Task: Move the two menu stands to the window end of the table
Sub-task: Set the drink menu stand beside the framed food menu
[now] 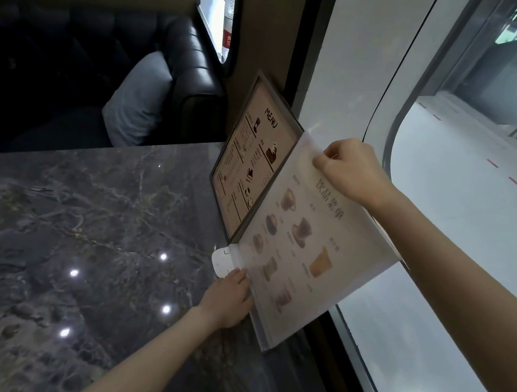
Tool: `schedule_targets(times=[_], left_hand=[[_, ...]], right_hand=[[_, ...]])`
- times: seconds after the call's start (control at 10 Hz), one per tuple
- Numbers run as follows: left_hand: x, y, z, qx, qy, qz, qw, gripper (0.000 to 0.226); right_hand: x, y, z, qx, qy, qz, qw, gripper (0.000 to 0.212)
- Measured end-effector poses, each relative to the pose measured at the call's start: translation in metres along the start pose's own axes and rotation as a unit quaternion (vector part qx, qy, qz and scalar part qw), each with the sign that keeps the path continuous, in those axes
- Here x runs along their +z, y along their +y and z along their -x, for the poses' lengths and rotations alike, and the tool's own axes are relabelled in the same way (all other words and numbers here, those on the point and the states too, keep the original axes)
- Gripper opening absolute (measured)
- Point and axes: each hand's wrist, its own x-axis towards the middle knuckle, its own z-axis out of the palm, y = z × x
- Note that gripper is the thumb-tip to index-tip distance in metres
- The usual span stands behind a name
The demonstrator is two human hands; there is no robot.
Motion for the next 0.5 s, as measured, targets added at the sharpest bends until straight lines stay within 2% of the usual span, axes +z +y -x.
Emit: schedule_targets(times=[0.3, 0.4, 0.5], left_hand=[[-0.031, -0.005, 0.002, -0.044, -0.001, 0.032, 0.999, 0.045], [-0.054, -0.010, 0.004, -0.060, 0.032, 0.054, 0.996, 0.042], [-0.084, -0.016, 0.009, -0.062, 0.095, 0.067, 0.991, 0.035]], right_hand=[[-0.001, -0.011, 0.000, -0.040, 0.036, 0.038, 0.998, 0.032], [0.003, -0.018, 0.001, -0.078, 0.077, 0.047, 0.993, 0.034], [0.011, -0.037, 0.006, -0.141, 0.134, 0.044, 0.980, 0.028]])
